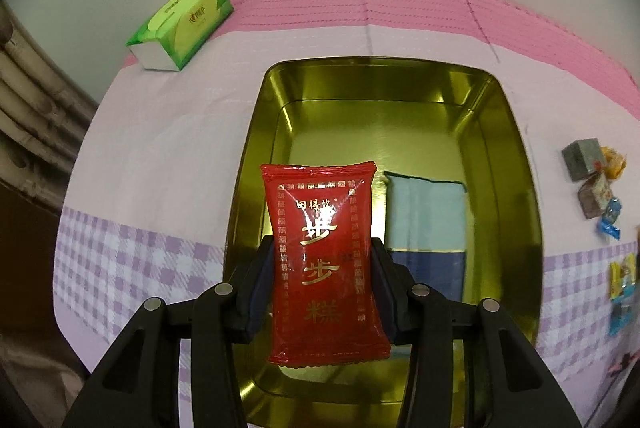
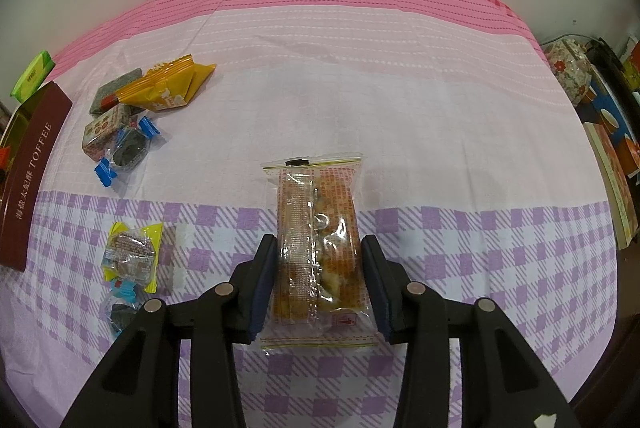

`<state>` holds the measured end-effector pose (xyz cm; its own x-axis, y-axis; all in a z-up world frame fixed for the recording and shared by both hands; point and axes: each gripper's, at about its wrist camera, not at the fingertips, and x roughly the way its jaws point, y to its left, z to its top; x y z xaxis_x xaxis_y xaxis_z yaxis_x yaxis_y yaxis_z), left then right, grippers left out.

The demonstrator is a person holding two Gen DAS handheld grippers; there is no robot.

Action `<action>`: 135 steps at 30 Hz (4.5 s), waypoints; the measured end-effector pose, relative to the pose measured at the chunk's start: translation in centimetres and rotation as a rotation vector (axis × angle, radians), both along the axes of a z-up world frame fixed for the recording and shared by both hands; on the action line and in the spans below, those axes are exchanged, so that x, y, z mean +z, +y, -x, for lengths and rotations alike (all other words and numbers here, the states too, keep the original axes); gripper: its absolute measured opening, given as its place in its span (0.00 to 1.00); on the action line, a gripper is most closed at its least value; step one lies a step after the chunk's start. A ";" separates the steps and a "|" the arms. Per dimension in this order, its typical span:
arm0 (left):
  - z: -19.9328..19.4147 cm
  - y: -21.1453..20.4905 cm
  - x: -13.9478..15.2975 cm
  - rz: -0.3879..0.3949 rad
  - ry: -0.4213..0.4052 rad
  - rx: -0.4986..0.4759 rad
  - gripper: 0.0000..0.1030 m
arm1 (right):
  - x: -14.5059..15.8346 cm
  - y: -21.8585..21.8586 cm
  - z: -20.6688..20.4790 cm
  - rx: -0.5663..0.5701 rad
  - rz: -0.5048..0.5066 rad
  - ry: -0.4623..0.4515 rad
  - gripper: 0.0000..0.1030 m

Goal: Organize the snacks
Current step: 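Grasp the red bag with the left tool and carry it over the tin, then lower the red bag into the tin and open the left tool, then carry the pastry bag into the gold tin and open the right tool, then grasp the blue-wrapped candy with the right tool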

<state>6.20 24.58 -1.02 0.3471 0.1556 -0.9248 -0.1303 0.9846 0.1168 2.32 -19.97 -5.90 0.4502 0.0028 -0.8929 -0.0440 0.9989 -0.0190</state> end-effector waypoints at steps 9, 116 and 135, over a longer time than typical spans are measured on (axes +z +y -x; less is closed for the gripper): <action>0.3 0.3 -0.9 0.012 -0.001 0.006 0.46 | 0.0 0.1 0.0 0.000 -0.001 0.000 0.43; 10.7 11.4 4.0 0.073 -0.294 0.407 0.86 | 9.1 25.5 1.9 0.479 -0.104 -0.170 0.76; 9.9 3.1 4.6 0.042 -0.203 0.174 0.86 | 2.1 10.0 4.5 0.297 0.026 0.047 0.75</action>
